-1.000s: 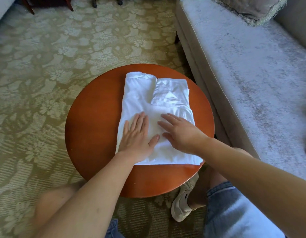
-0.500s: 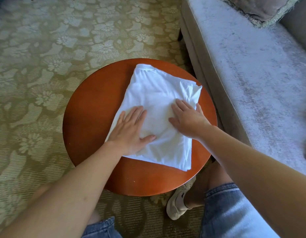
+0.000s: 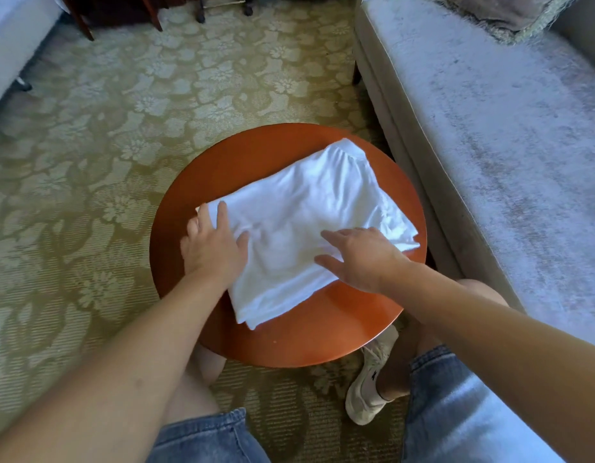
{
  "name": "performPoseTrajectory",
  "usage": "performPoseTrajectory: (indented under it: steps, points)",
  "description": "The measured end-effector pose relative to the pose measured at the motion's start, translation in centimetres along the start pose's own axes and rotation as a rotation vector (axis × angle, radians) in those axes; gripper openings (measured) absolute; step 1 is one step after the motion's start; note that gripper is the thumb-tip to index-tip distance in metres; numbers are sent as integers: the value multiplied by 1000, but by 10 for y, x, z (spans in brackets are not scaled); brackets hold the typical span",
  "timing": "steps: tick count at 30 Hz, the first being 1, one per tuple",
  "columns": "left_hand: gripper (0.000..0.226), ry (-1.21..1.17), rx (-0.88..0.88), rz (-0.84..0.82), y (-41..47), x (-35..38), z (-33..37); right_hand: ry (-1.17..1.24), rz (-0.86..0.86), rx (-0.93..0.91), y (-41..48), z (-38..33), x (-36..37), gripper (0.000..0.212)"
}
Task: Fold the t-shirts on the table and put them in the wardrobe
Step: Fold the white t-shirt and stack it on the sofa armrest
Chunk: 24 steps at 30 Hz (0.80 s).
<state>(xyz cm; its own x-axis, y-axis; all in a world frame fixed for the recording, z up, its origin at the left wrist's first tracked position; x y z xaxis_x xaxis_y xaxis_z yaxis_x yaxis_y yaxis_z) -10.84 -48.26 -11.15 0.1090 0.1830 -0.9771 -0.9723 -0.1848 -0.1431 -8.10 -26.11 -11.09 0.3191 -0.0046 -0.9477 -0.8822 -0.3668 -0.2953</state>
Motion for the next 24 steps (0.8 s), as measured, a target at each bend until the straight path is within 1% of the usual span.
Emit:
performPoseTrajectory:
  steps: [3,6,10,13,15,18,20,22,24]
  points:
    - [84,-167,-163,-130,-21,18,-2,30,-7,-25,-5,-1,-3,60]
    - [97,-186,-225,-202,-31,33,3,-10,15,-21,-9,5,1,55]
    - [102,-192,-180,-247,-26,51,4,-44,16,30,-4,12,3,49]
    - [105,-168,-101,-228,-15,56,-3,-32,93,157,15,24,-12,45]
    - [107,-149,-66,-201,-7,55,-7,-19,110,223,29,32,-15,44]
    - [107,-147,-36,-158,5,48,-7,61,68,262,52,33,-7,50]
    - [104,-158,-3,-151,12,45,-3,72,82,296,66,35,-3,52]
    - [102,-166,26,-149,17,42,-1,91,98,372,73,47,4,55]
    - [104,-216,23,-123,20,38,-3,125,153,472,68,63,9,59]
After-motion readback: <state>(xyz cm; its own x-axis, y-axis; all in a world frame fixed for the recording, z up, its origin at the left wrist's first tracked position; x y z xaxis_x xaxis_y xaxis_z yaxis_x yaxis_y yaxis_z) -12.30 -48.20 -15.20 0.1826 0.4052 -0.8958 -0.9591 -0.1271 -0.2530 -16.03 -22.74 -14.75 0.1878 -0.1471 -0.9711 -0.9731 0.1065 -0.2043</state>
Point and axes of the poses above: each hand's wrist, its own y-axis towards the middle knuckle, its own x-axis out of the palm, z = x × y, the point moved 10 cm from there along y, towards the middle knuckle, and after that the axes turned 6 degrees about -y, right-handed, at the moved point
